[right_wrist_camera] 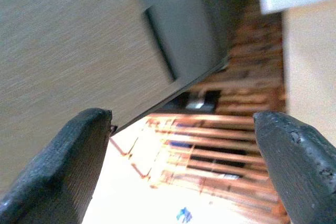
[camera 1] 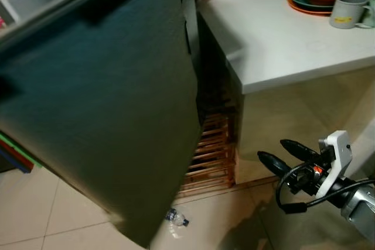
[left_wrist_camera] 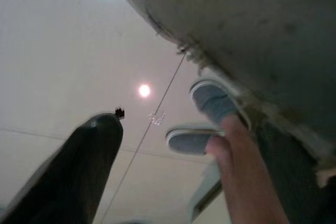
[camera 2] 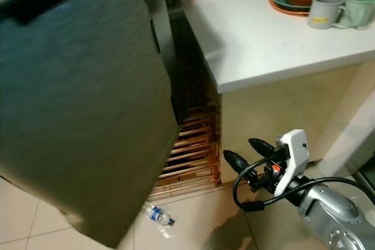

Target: Restocking fridge

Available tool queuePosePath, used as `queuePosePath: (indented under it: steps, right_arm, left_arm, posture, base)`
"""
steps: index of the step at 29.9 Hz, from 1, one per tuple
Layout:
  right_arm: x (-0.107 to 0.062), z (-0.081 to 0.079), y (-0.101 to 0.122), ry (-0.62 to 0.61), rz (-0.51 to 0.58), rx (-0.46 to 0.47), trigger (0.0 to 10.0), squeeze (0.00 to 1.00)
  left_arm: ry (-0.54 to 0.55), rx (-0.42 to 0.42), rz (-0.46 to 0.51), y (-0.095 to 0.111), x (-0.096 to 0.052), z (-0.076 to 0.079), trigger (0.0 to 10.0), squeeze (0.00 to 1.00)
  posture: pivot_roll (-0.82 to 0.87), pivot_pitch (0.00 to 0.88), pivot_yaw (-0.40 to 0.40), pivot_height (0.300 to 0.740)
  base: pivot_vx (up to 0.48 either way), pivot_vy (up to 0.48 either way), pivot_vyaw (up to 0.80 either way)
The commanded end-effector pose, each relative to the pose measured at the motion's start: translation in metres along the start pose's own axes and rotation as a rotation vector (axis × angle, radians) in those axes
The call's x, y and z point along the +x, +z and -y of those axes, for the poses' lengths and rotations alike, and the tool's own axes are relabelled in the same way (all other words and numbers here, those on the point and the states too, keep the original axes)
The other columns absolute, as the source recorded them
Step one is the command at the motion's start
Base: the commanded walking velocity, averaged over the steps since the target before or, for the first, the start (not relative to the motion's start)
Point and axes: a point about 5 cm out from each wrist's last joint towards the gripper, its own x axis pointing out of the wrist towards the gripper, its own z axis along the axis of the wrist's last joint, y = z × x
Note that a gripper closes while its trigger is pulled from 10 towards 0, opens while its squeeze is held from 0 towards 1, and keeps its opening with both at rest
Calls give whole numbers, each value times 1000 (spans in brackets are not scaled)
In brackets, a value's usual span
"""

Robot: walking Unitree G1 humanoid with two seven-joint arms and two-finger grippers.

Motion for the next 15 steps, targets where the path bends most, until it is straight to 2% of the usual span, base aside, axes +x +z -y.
queuePosePath:
  steps: [1,3,4,6,7,9,10,11,12,13,14,15]
  right_arm:
    - [7,13,4,-139,34,-48,10000,0]
    - [12,22,6,-237,53,-88,10000,0]
    - [17,31,7,-339,73,-108,10000,0]
    - [23,36,5,-431,74,-165,10000,0]
    - [27,36,2,-449,70,-191,10000,0]
    - [32,34,-2,-449,68,-204,10000,0]
    - [32,34,-2,-449,68,-204,10000,0]
    - [40,30,-9,-440,63,-188,10000,0]
    - [40,30,-9,-440,63,-188,10000,0]
    - [44,27,-12,-439,65,-181,10000,0]
    - [49,24,-14,-433,73,-182,10000,0]
    - [52,22,-14,-428,80,-183,10000,0]
  left_arm:
    - [116,-87,85,16,-5,-13,10000,0]
    - [216,-182,160,28,-12,-28,10000,0]
    - [321,-256,250,45,-24,-46,10000,0]
    - [419,-322,389,71,-43,-68,10000,0]
    - [450,-329,464,86,-54,-76,10000,0]
    - [482,-319,555,107,-67,-85,10000,0]
    - [482,-319,555,107,-67,-85,10000,0]
    - [490,-334,707,136,-86,-91,10000,0]
    - [490,-334,707,136,-86,-91,10000,0]
    - [513,-360,862,146,-109,-105,10000,0]
    - [530,-392,1048,153,-141,-123,10000,0]
    - [548,-401,1169,154,-163,-133,10000,0]
  posture:
    - [-279,0,149,740]
    - [-279,0,149,740]
    - [-273,0,144,740]
    - [-260,0,136,740]
    - [-255,0,133,740]
    - [-237,0,127,740]
    - [-237,0,127,740]
    - [-237,0,130,740]
    - [-237,0,130,740]
    - [-237,0,130,740]
    - [-243,0,140,740]
    - [-243,0,140,740]
  base:
    - [0,0,0]
    - [0,0,0]
    - [0,0,0]
    - [0,0,0]
    - [0,0,0]
    - [0,0,0]
    - [0,0,0]
    - [0,0,0]
    - [0,0,0]
    - [0,0,0]
    - [0,0,0]
    - [0,0,0]
